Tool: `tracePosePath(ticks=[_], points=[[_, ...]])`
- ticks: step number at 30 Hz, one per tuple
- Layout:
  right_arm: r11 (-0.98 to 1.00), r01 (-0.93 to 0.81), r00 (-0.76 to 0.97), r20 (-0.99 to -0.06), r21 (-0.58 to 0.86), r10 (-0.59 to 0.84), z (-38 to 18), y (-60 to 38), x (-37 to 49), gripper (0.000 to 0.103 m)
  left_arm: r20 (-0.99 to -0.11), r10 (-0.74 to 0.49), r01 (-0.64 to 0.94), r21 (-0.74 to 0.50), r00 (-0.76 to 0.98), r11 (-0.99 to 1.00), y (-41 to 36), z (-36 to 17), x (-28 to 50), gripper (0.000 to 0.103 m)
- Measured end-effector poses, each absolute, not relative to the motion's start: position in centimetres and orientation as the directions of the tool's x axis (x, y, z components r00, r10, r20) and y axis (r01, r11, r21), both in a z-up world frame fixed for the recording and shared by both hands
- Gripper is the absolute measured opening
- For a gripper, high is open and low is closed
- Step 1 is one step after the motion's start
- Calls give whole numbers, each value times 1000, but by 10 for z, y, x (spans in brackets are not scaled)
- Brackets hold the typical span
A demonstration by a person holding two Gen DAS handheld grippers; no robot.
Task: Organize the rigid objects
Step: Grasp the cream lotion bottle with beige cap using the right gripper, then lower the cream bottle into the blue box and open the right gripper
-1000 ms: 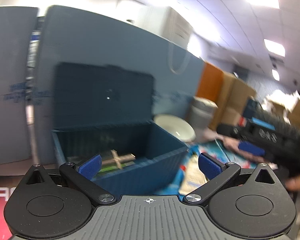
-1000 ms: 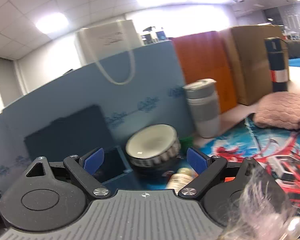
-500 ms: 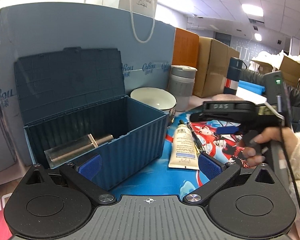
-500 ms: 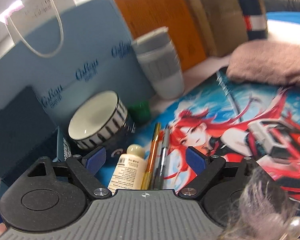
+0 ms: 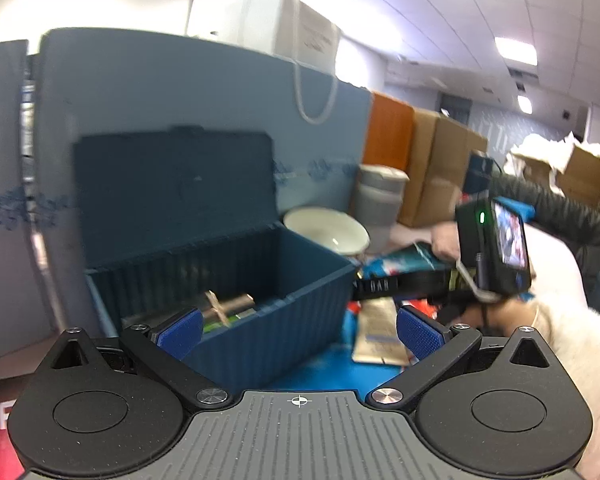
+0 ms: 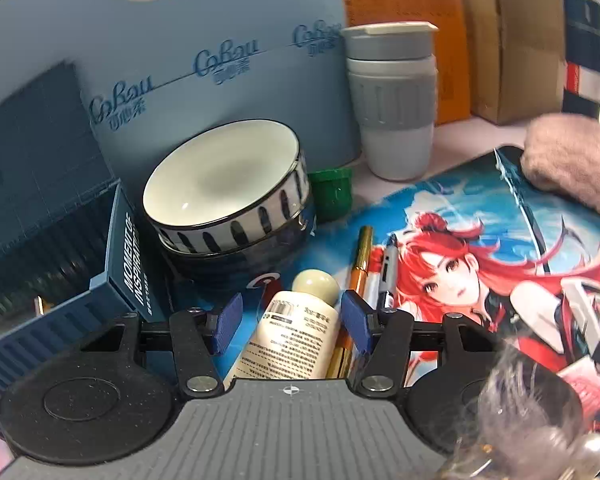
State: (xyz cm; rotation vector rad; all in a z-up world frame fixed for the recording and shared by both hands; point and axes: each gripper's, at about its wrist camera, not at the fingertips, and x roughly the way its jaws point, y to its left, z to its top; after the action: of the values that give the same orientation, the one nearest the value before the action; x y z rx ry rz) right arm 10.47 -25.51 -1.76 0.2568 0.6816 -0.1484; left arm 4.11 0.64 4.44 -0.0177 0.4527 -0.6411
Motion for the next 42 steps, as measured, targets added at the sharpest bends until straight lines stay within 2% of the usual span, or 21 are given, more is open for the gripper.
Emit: tracePosePath(ticks=[3, 5, 13, 22, 28, 37, 42], points=[[958, 205, 736, -677, 202, -14, -24, -260, 113, 48, -382, -568, 546, -176, 729, 819, 18, 49, 43, 103], [964, 194, 745, -667, 183, -23, -26, -261, 114, 43, -372, -562, 531, -193, 738, 825, 25, 50, 45, 103], [965, 179, 764, -645, 191, -14, -21, -262, 96, 41, -348, -549, 491, -246, 760, 836, 40, 54, 51, 103], [974, 119, 865, -501, 191, -7, 15, -261, 26, 39, -325, -541, 472, -271, 776, 839, 51, 58, 50, 103], [969, 92, 897, -442, 229, 19, 34, -266, -8, 38, -316, -530, 462, -266, 787, 846, 55, 60, 47, 103], [976, 64, 951, -310, 208, 4, 78, -253, -30, 38, -295, -511, 441, -274, 807, 855, 65, 64, 45, 103], [972, -11, 968, -242, 234, 69, 101, -235, -24, 38, -284, -470, 395, -285, 836, 873, 75, 66, 45, 103]])
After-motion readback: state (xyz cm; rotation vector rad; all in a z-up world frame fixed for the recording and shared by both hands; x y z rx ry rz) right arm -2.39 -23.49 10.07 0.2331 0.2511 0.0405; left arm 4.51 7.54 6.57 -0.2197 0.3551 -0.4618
